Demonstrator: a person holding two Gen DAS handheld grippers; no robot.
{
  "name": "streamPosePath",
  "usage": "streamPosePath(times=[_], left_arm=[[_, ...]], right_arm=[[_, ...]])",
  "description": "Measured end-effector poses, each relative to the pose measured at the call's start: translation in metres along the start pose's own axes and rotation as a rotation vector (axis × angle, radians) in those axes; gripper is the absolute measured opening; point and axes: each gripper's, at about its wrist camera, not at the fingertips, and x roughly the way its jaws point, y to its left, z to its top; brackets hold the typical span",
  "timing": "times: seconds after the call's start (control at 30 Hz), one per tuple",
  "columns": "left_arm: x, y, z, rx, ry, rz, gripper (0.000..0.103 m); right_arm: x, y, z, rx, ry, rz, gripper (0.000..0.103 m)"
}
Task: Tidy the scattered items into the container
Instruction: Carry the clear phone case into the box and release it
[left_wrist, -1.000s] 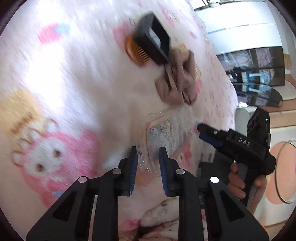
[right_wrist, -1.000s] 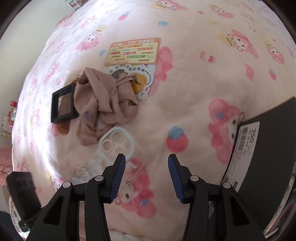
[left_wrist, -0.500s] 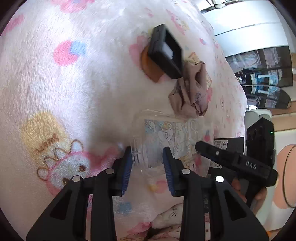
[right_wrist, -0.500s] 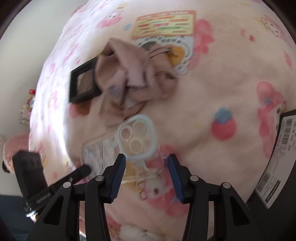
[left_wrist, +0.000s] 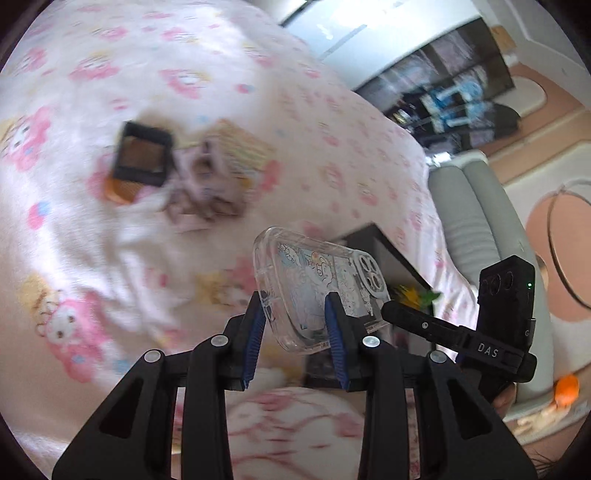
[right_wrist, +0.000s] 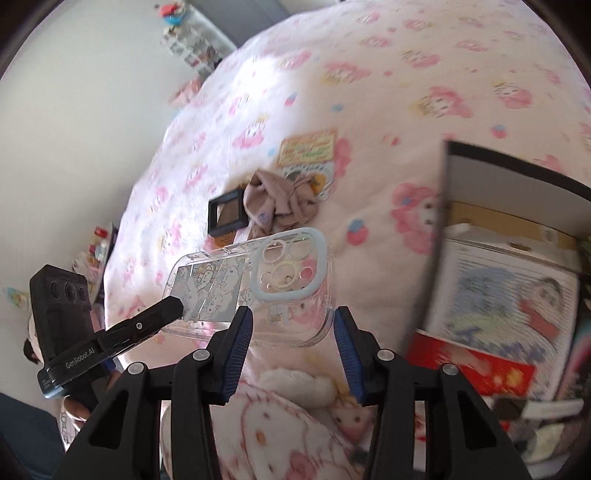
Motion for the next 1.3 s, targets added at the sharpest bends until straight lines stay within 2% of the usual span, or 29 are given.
streamPosePath(times=[0.13,0.23,0.33,0.5,0.63,0.73,0.8,0.87,0.97,1.07,1.17,1.3], left_arm=[[0.027,-0.068,-0.001,0.107,0.07,-0.086,0.031],[0.061,-0.119,-0.006,0.18,0.148,-0.126,0.031],[0.095,-0.163,-0.016,0.24,0.213,-0.139,0.031],[0.158,-0.206,-0.039,0.274,0.328,-0.136,0.031],[0.203,-0.208,-0.061,0.245,0.403,-0.098,0.033],[0.215,-0.201,-0.068,0.223,0.432,-0.079,0.033],[0.217,-0.195,-0.071,0.216,0.432,-0.064,0.034],[0.219,-0.187,-0.073,0.202,0.432,-0.046,0.033],[0.224,-0.18,-0.077,0.2,0.448,0.014,0.032],[0.228,-0.179,-0.082,0.213,0.467,0.049,0.032],[0.226,-0.178,-0.082,0.22,0.451,0.069,0.033],[0.217,-0.173,-0.079,0.244,0.367,0.17,0.033]], right_arm=[[-0.06,-0.039,-0.018,0.063,-0.097,-0.028,0.041],[-0.104,-0.073,-0.034,0.121,-0.165,-0.071,0.041],[-0.138,-0.109,-0.052,0.179,-0.227,-0.141,0.041],[-0.161,-0.173,-0.078,0.315,-0.254,-0.156,0.041],[-0.153,-0.217,-0.091,0.383,-0.2,-0.2,0.041],[-0.142,-0.236,-0.094,0.412,-0.163,-0.197,0.041],[-0.135,-0.239,-0.095,0.411,-0.146,-0.192,0.041],[-0.131,-0.232,-0.093,0.375,-0.149,-0.223,0.041],[-0.124,-0.228,-0.09,0.352,-0.139,-0.23,0.041],[-0.118,-0.226,-0.087,0.335,-0.133,-0.278,0.041],[-0.121,-0.227,-0.087,0.346,-0.143,-0.285,0.041],[-0.135,-0.228,-0.091,0.368,-0.191,-0.288,0.041]])
